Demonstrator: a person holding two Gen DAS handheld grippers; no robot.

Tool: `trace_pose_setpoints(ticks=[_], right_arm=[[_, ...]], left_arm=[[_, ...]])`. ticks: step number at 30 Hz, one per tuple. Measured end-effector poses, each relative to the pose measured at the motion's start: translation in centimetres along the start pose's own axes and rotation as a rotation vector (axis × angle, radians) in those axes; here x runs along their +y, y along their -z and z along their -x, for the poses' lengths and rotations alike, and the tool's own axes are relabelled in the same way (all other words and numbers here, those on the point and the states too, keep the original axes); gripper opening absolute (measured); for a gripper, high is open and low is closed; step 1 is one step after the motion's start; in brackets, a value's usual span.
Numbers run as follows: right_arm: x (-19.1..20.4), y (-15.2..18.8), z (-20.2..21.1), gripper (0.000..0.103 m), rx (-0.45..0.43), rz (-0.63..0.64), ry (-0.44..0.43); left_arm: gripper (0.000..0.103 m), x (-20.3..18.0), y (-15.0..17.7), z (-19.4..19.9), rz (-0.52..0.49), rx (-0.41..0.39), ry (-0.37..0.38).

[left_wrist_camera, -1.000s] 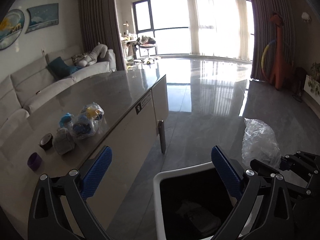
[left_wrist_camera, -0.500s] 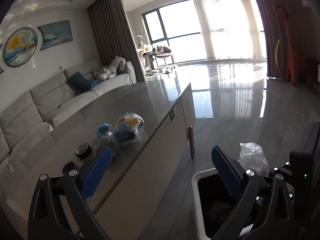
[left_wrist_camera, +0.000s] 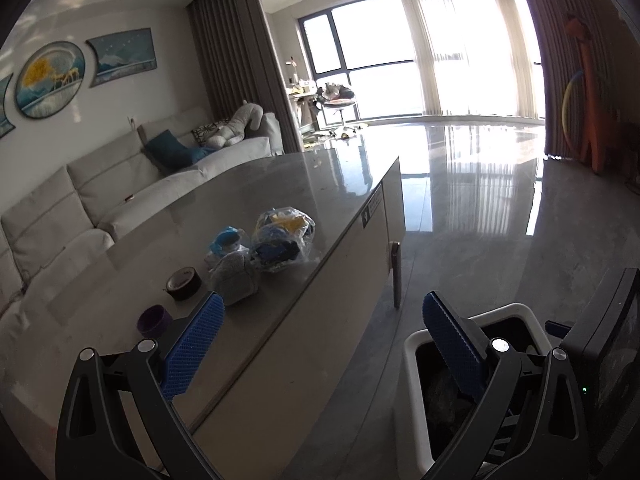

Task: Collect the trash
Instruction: 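Open the right gripper to drop the plastic bag while the left gripper drops the sock, then move both open grippers back toward the remaining items on the table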

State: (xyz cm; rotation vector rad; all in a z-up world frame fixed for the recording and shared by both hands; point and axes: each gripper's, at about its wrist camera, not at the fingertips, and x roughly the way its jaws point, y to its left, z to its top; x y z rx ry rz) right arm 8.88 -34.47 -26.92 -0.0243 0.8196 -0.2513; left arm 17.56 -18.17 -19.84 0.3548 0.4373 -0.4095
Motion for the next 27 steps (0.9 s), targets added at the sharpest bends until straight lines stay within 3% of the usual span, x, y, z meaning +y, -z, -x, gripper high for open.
trace_pose_setpoints(ticks=[11, 24, 27], right_arm=[[0.1, -2.7, 3.0, 0.099, -0.122, -0.032, -0.049], [5.9, -9.4, 6.4, 0.099, -0.292, 0.06, -0.161], [7.4, -10.8, 6.9, 0.099, -0.371, 0.086, -0.165]], left_arm=[[0.098, 2.4, -0.1, -0.2, 0.036, 0.016, -0.061], [0.098, 9.2, -0.5, -0.4, 0.122, 0.041, -0.173], [0.098, 11.6, -0.5, -1.0, 0.18, 0.063, -0.174]])
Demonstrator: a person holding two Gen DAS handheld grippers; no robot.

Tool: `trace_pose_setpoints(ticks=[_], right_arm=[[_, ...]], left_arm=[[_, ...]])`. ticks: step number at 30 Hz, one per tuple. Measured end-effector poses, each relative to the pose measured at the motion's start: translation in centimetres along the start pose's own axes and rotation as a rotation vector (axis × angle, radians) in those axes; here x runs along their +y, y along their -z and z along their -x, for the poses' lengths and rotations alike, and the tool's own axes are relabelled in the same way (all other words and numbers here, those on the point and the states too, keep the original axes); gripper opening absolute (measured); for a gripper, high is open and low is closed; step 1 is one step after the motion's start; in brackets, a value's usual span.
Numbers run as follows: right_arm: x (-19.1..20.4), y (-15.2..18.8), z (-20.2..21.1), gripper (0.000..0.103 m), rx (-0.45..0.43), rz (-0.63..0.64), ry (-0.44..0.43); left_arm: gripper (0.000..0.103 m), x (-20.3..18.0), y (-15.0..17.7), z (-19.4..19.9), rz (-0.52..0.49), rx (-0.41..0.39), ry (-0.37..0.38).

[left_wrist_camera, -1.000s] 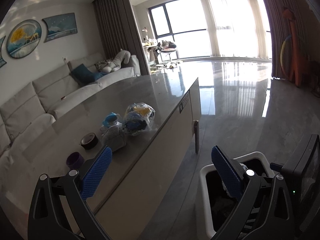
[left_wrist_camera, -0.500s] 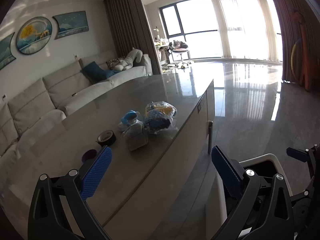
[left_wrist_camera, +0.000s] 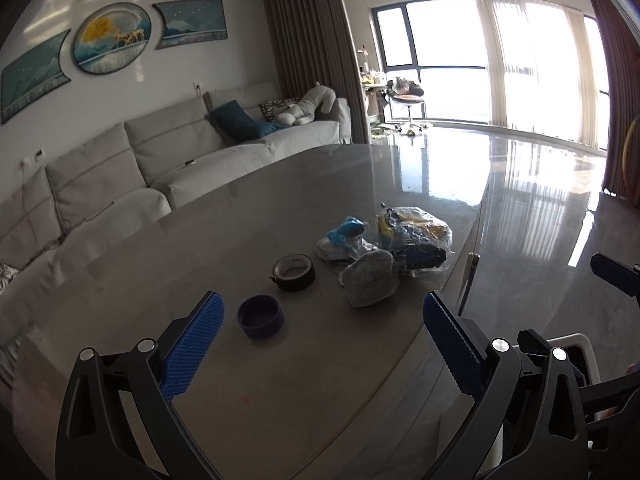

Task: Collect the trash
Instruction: 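Move both open grippers back toward the remaining items on the table, then grasp the purple round cup with the left gripper while the right gripper grasps the grey knit item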

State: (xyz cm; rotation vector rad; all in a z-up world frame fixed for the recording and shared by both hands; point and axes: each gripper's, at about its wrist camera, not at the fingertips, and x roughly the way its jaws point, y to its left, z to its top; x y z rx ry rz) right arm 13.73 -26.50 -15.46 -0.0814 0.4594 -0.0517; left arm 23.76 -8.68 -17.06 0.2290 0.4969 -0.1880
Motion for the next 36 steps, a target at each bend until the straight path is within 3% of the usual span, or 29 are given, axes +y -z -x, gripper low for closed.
trace_pose_setpoints(ticks=[8, 16, 26, 31, 36], right_arm=[[3.6, -3.0, -3.0, 0.099, -0.033, 0.07, -0.055], [6.0, -5.6, -5.6, 0.099, -0.062, 0.093, -0.103], [7.6, -5.1, -9.0, 0.099, -0.005, 0.043, -0.124], [8.3, -4.8, -9.7, 0.099, 0.01, 0.035, -0.126], [8.8, -4.4, -9.5, 0.099, 0.01, 0.036, -0.122]], left_arm=[[0.098, 5.0, -1.3, -4.4, 0.082, 0.081, -0.049], [0.098, 7.4, -2.1, -7.4, 0.076, 0.105, -0.077], [0.098, 9.0, -0.6, -10.8, 0.111, 0.174, -0.066], [0.098, 10.1, -0.3, -12.6, 0.165, 0.259, -0.03], [0.098, 9.7, 0.2, -13.9, 0.158, 0.331, -0.013]])
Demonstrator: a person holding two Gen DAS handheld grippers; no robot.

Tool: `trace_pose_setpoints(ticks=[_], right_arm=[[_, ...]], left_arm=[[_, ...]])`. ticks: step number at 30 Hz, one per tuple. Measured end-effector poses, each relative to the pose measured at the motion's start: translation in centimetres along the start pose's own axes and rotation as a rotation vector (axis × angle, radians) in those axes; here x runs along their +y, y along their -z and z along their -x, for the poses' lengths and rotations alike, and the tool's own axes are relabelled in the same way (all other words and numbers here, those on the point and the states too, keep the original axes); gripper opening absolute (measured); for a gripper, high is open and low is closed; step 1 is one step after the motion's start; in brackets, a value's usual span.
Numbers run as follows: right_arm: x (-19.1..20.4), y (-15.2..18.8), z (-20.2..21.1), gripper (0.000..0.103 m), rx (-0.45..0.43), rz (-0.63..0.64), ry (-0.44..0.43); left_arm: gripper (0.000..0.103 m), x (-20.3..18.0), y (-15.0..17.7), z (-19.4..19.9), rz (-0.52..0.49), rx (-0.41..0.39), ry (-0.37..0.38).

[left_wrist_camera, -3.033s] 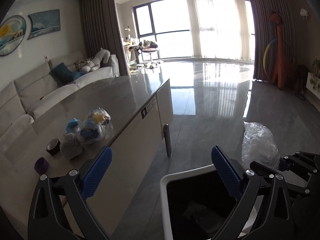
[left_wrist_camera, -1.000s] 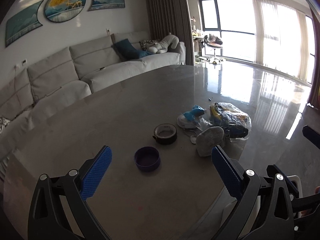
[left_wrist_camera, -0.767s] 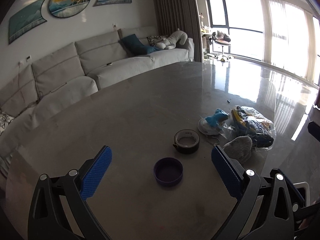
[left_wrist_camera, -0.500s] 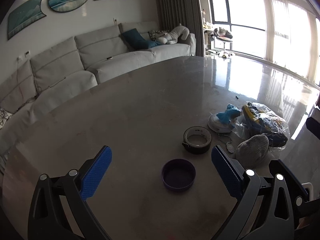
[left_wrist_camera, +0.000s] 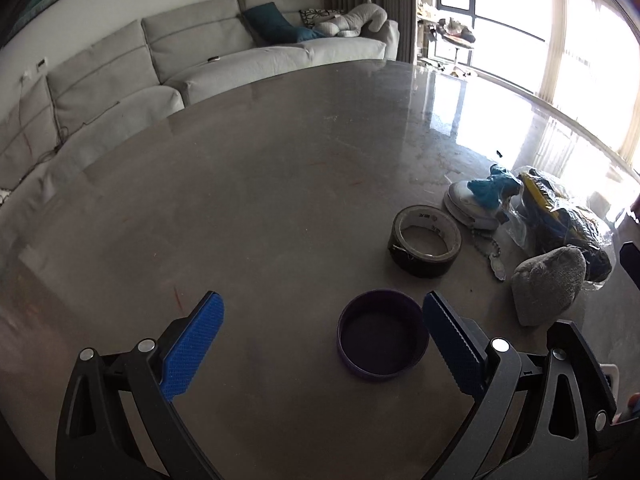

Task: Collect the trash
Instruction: 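Grasp the purple round cup with the left gripper while the right gripper grasps the grey knit item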

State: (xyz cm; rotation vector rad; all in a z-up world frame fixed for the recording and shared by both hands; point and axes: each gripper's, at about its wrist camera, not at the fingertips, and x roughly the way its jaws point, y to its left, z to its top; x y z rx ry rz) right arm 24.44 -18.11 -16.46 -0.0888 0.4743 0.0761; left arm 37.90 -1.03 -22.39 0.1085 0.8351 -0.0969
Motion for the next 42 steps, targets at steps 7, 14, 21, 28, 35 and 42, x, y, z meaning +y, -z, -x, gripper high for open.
trace_pose_setpoints(ticks=[7, 14, 21, 28, 35, 42], right_arm=[[-0.2, 0.3, 0.3, 0.099, 0.002, -0.005, 0.017], [-0.6, 0.3, 0.7, 0.099, 0.0, -0.009, 0.027], [-1.7, 0.4, 1.0, 0.099, -0.004, -0.027, 0.051], [-2.8, 0.4, 1.3, 0.099, -0.008, -0.041, 0.058], [-3.1, 0.3, 1.9, 0.099, -0.027, -0.036, 0.075], [-3.2, 0.4, 1.7, 0.099, -0.022, -0.057, 0.065]], left_arm=[[0.087, -0.6, 0.7, -0.9, -0.012, 0.084, 0.067], [0.087, -1.6, 0.0, -0.7, -0.09, 0.044, 0.044], [0.087, -3.2, -1.7, 0.3, -0.134, -0.021, 0.065], [0.088, -3.7, -2.3, -0.3, -0.123, -0.011, 0.084], [0.047, -2.7, -1.6, -1.6, -0.06, 0.062, 0.145], [0.047, -1.9, 0.0, 1.8, -0.034, 0.0, 0.141]])
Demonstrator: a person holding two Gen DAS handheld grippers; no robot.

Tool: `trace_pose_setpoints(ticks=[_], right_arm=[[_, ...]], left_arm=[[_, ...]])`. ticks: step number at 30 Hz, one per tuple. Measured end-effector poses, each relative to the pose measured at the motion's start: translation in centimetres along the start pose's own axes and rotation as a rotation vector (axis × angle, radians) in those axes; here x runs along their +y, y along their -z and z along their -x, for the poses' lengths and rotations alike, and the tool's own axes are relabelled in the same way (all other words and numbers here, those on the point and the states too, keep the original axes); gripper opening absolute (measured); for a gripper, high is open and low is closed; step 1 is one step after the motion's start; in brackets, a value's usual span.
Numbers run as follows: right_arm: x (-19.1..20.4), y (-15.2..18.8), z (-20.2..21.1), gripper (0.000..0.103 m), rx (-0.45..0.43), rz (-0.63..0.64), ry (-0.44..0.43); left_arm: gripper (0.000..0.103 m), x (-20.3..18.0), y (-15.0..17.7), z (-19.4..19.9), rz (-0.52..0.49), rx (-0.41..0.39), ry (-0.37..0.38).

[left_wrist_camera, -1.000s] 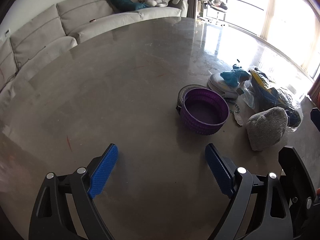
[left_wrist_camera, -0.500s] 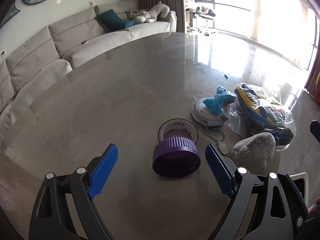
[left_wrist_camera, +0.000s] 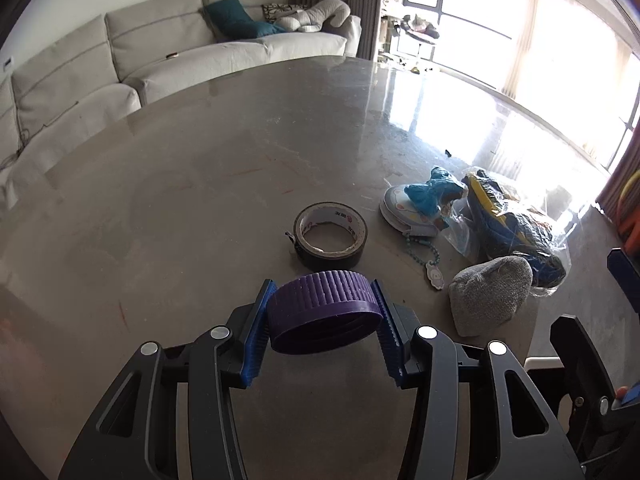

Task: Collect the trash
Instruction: 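Grasp the purple round cup with the left gripper while the right gripper grasps the grey knit item, then carry the purple cup and grey knit item in both grippers over the white bin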

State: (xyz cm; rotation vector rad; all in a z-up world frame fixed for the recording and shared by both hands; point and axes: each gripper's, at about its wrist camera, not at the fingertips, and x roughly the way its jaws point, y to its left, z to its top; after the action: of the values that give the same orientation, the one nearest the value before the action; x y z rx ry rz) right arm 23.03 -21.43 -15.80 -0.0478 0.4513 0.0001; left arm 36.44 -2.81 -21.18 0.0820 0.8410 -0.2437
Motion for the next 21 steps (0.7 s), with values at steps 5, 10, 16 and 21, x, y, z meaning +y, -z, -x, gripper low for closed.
trace_pose_setpoints(ticks=[5, 10, 16, 21], right_arm=[[0.6, 0.2, -0.4, 0.099, 0.006, -0.011, -0.027], [2.1, 0.5, -2.0, 0.098, 0.052, -0.015, -0.076], [4.3, 0.9, -4.5, 0.077, 0.094, 0.002, -0.074], [4.1, 1.1, -5.3, 0.024, 0.124, -0.039, -0.076]], left_arm=[[0.047, -0.3, -0.2, 3.7, -0.053, -0.107, -0.095], [0.047, -0.7, 0.0, 4.4, -0.096, -0.136, -0.125], [0.047, 0.4, -0.3, 3.9, -0.096, -0.125, -0.108], [0.047, 0.9, 0.1, 3.7, -0.092, -0.118, -0.098]])
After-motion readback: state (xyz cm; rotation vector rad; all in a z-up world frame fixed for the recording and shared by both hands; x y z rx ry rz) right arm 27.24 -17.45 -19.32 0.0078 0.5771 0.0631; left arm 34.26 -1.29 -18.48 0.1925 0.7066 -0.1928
